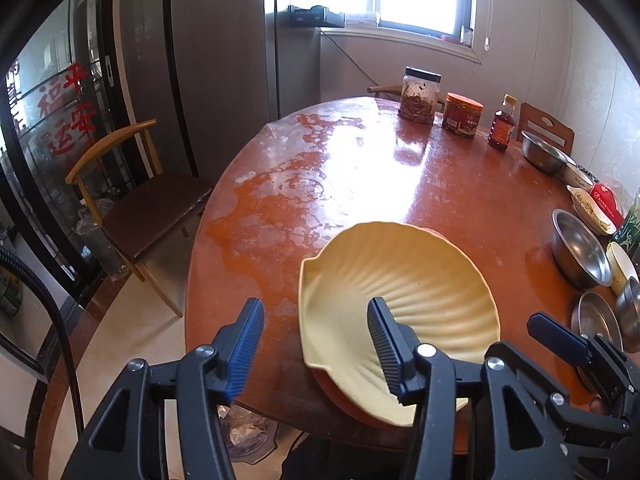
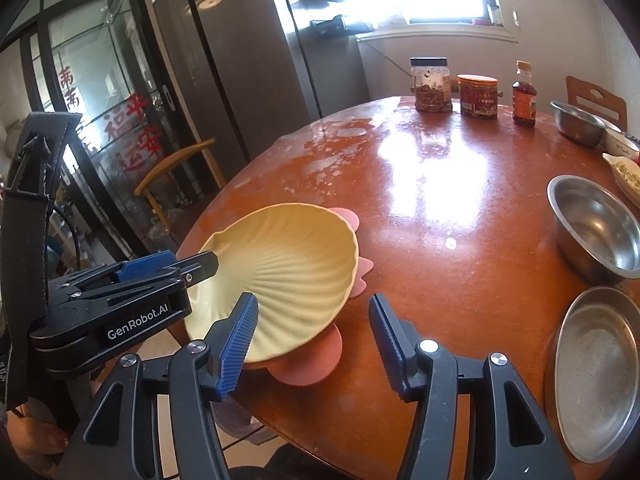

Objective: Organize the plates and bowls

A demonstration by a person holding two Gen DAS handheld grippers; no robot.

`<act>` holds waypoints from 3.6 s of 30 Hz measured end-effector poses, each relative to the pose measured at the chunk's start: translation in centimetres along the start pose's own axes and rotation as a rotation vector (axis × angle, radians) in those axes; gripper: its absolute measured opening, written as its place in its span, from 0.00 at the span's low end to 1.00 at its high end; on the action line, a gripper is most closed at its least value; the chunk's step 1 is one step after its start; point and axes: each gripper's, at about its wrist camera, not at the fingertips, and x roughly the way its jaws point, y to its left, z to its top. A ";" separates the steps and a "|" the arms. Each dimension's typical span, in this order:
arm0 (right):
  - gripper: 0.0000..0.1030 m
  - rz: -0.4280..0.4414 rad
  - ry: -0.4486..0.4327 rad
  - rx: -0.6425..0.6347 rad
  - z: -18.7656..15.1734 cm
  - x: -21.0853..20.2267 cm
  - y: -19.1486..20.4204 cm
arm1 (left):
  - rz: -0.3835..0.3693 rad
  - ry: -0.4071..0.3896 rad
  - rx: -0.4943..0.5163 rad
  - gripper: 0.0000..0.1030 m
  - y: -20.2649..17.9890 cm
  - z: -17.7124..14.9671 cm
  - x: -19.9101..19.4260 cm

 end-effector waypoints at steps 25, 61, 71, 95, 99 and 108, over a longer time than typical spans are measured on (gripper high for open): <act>0.74 -0.143 -0.220 0.093 0.2 -9.7 -5.5 | -0.062 -0.072 0.075 0.60 -6.6 -0.1 -5.5; 0.75 -0.290 -0.149 0.308 -8.8 -16.1 -16.6 | -0.215 -0.019 0.240 0.69 -18.9 -3.1 -4.0; 0.75 -0.321 -0.107 0.319 -10.0 -14.1 -18.0 | -0.241 0.041 0.307 0.69 -21.9 -4.2 -1.5; 0.43 -0.306 -0.099 0.236 -9.5 -11.4 -18.5 | -0.430 0.133 0.276 0.42 -24.2 -4.4 3.0; 0.41 -0.289 -0.096 0.230 -9.5 -11.4 -18.2 | -0.435 0.135 0.252 0.42 -23.2 -4.4 2.7; 0.41 -0.261 -0.116 0.188 -9.0 -12.0 -16.1 | -0.396 0.075 0.255 0.42 -21.2 -4.4 -0.1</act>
